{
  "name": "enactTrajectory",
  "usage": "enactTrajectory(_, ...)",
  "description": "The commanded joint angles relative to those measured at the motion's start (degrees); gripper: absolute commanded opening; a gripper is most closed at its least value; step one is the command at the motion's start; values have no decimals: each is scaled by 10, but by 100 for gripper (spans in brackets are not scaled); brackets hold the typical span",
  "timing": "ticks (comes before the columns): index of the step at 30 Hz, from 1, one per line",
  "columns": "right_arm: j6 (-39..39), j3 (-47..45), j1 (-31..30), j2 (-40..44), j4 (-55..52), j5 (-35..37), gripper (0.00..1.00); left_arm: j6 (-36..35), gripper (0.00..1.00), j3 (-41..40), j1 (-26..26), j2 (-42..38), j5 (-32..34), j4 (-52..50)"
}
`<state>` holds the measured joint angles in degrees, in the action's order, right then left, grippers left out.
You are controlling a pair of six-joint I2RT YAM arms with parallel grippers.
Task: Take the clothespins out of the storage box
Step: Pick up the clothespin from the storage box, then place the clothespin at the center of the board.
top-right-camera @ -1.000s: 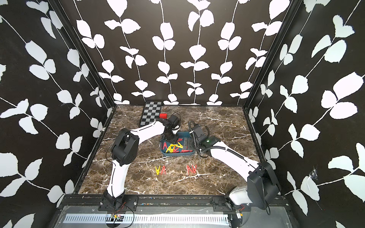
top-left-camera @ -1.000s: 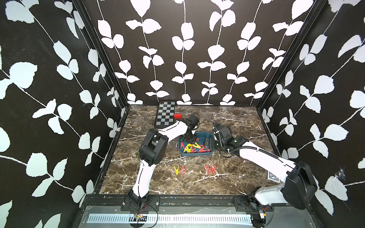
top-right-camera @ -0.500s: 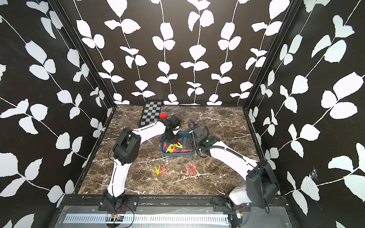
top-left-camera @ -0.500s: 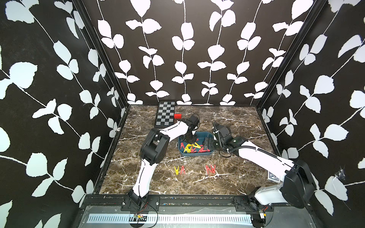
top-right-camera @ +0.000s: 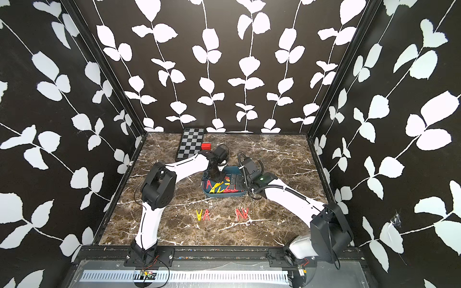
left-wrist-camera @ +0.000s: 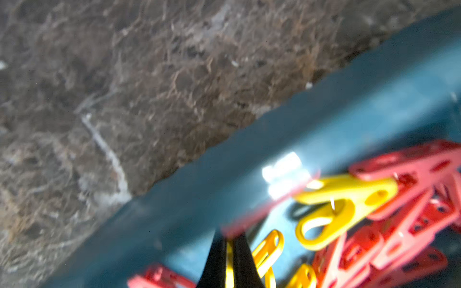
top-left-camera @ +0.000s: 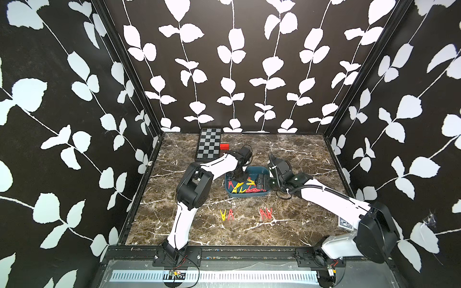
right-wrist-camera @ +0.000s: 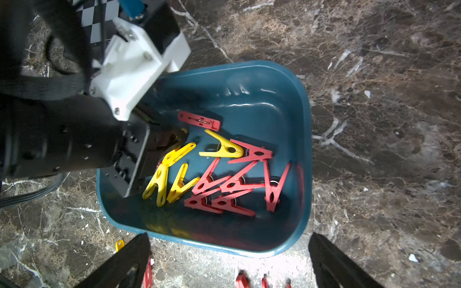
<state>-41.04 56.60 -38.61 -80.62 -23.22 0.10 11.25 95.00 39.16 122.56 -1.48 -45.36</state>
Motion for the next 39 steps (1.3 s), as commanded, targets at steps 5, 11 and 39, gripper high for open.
enactTrajectory(5, -5, -13, 1, 3, 23, -17, 99, 46, 7, -29, 5, -90, 14, -36)
enactTrajectory(11, 6, -25, 2, 13, 22, -31, 99, 122, 7, -66, 6, -141, 15, -47)
enactTrajectory(39, 56, -136, 2, 184, -22, -54, 99, 623, 6, -315, 183, -298, 86, 66)
